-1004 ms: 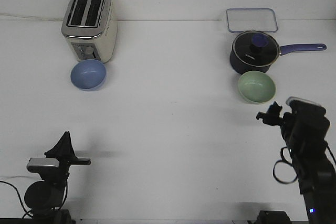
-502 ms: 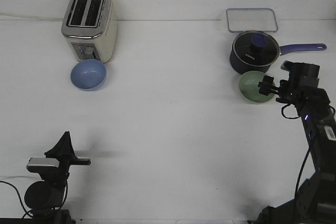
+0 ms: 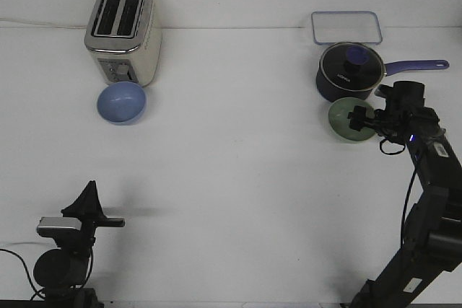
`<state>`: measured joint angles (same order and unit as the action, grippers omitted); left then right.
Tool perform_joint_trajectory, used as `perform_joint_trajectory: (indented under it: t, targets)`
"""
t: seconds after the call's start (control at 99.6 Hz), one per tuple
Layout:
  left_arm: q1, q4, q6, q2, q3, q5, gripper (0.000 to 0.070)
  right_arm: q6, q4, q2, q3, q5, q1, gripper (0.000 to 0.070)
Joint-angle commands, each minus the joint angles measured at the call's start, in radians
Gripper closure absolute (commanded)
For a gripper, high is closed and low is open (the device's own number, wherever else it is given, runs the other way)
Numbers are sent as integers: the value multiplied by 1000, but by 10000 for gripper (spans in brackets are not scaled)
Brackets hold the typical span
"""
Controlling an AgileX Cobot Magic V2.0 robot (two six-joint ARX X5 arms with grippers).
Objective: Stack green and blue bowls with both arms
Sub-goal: 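Reach the right gripper forward to the rim of the light green bowl, then grasp the green bowl rim with the right gripper and lift it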
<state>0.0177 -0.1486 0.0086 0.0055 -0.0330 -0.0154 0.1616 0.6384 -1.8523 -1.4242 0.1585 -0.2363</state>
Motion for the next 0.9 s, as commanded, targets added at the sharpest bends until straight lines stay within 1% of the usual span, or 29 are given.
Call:
perform_joint_trajectory:
  t: [0.0,0.02,0.03,0.05,0.06,0.09,0.1,0.281,0.351,0.472,0.632,0.733,0.893]
  targets:
    - [0,-10,-5,-2,19,5,685,-24,-7,-27,-23,3,-1,433]
    - [0,-10,-5,-2,19,5,685,-30,-7,-27,-23,5,-1,529]
    - [0,-10,-5,-2,19,5,685,-31,-7,-27,-23,6,-1,544]
    - [0,-10,-5,-2,19,5,685,-36,-7,-27,-23,11,-1,616]
    - [0,-10,-5,-2,19,5,685,-36,-7,-27,-23,12,-1,629]
    - [0,-10,-5,-2,19,5,685,-36,-7,-27,-23,24,-1,694]
    - [0,-10,-5,-2,19,5,685,-36,-7,-27,-23,26,-1,700]
    - [0,-10,-5,-2,19,5,685,-39,-1,-18,-24,65,-12,700]
    - [0,-10,-5,-2,19,5,685,-47,11,8,-24,100,-14,700]
    - [0,-10,-5,-2,19,5,685,-46,38,93,-24,136,-24,700]
    - [0,-10,-5,-2,19,5,685,-46,106,252,-23,216,-26,700]
    - [0,-10,-5,-2,19,5,685,-45,134,360,-17,263,4,700]
    - [0,-10,-5,-2,19,5,685,-38,214,509,15,265,106,700]
